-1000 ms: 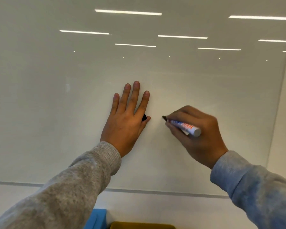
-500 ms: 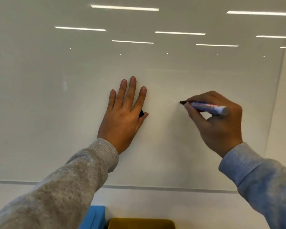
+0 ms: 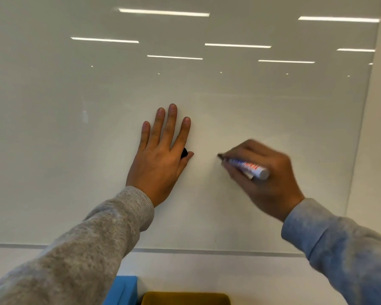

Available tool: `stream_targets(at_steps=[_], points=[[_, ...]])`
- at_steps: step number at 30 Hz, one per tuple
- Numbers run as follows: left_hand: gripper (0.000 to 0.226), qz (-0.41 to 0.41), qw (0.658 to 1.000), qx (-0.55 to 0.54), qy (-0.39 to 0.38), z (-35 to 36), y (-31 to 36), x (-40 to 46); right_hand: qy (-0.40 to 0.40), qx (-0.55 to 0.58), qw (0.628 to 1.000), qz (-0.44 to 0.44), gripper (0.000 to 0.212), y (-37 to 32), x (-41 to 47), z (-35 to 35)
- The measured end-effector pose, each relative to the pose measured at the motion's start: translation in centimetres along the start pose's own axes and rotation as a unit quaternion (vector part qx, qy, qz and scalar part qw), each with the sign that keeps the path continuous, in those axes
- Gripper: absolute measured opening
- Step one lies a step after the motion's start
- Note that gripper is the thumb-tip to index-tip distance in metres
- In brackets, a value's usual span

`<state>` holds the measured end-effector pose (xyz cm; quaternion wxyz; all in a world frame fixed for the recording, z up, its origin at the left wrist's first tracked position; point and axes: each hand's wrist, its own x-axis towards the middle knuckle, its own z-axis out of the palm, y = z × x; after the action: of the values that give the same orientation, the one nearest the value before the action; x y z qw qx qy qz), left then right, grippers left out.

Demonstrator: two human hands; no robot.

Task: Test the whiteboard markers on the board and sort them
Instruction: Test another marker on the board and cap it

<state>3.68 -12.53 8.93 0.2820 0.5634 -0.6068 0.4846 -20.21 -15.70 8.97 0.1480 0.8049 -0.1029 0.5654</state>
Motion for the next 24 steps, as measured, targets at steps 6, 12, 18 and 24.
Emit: stream_targets(at_steps=[6, 12, 18, 24], points=[[0.068, 0.002, 1.000, 0.000, 0.005, -0.1, 0.1, 0.0, 0.154, -0.041, 0.985, 0.060, 0.008, 0.8, 0.9, -1.2], [0.068, 0.004, 1.000, 0.002, 0.001, -0.1, 0.0, -0.2, 0.021, -0.018, 1.000, 0.004, 0.012, 0.4, -1.5, 0.1], [0.069, 0.004, 1.000, 0.002, 0.005, 0.1, 0.1, -0.1, 0.076, -0.054, 0.995, 0.032, 0.009, 0.3, -2.0, -0.2], [0.068, 0.002, 1.000, -0.001, 0.002, 0.1, 0.2, -0.2, -0.017, -0.041, 0.999, -0.027, 0.012, 0.7, -2.7, -0.5]])
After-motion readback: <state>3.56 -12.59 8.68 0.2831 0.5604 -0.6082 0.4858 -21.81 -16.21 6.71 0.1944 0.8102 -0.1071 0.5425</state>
